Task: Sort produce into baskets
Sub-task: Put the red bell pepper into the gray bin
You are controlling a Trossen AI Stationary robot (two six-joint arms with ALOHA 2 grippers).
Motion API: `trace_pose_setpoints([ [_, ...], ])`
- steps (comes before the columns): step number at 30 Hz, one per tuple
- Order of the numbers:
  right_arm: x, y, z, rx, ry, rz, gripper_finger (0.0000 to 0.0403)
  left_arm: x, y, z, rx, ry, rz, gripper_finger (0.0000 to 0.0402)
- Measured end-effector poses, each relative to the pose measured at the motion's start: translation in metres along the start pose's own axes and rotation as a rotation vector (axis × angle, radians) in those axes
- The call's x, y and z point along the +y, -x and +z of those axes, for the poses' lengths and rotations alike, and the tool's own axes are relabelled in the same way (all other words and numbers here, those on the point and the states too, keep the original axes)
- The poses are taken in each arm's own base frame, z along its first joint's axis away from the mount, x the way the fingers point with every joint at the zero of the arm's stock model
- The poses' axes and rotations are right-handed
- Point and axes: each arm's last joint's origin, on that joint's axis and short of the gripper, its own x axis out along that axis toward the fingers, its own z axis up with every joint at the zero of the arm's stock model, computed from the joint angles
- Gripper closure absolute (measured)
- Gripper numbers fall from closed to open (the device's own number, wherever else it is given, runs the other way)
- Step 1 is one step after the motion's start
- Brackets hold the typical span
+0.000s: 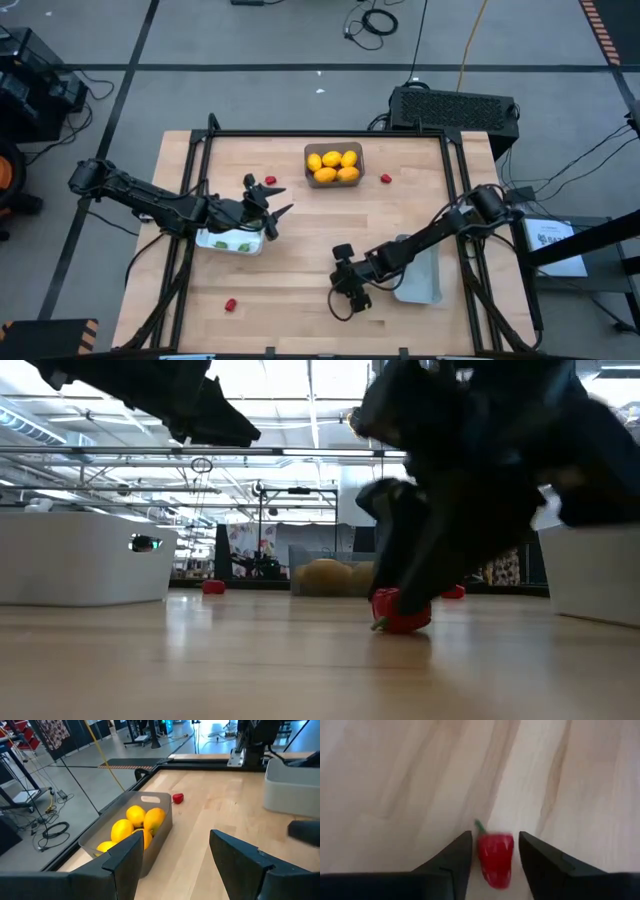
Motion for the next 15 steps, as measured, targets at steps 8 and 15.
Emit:
trace_pose_setpoints([
  [8,0.002,0.039,0.035,0.16,0.001,-0.005,0.0321,0.002,0.001,-0.01,0.089,-0.072,0.019,0.0167],
  [15,0.002,0.071,0.051,0.302,-0.102,-0.033,0.0347,0.008,0.008,-0.007,0.089,-0.037,0.065,0.0167],
])
